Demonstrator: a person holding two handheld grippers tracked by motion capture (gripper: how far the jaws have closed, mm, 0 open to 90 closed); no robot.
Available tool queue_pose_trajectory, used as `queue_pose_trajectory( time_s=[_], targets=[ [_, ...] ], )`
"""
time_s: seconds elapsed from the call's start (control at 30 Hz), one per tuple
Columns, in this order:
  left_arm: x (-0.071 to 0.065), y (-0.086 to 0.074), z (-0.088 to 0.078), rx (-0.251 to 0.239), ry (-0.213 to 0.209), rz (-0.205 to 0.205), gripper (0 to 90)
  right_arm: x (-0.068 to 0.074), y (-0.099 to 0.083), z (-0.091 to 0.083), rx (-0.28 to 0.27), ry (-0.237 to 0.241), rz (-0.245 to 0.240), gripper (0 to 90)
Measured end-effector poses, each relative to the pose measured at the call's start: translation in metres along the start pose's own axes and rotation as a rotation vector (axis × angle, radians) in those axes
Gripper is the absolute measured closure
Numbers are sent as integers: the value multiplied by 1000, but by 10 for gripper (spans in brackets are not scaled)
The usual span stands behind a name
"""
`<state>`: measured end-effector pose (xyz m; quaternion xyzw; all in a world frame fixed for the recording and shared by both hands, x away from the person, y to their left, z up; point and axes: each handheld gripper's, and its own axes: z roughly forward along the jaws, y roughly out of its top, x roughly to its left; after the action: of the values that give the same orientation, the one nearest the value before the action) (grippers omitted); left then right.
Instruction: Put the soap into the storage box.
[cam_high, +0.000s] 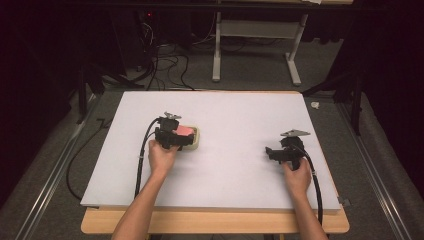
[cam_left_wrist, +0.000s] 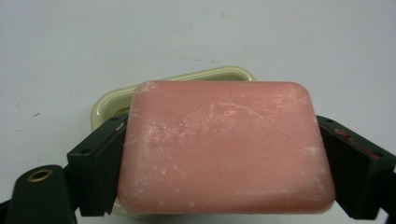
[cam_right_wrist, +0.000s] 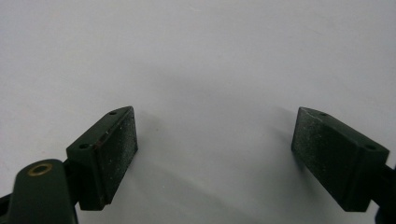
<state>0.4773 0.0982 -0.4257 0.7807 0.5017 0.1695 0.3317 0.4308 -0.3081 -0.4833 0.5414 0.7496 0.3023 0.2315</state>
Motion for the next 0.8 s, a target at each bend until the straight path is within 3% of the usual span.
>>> queue_pose_trajectory(
  time_s=[0.8],
  targets=[
    [5, -2, 27, 45, 37, -37, 137, 0, 0, 0, 0, 0, 1, 149]
  ],
)
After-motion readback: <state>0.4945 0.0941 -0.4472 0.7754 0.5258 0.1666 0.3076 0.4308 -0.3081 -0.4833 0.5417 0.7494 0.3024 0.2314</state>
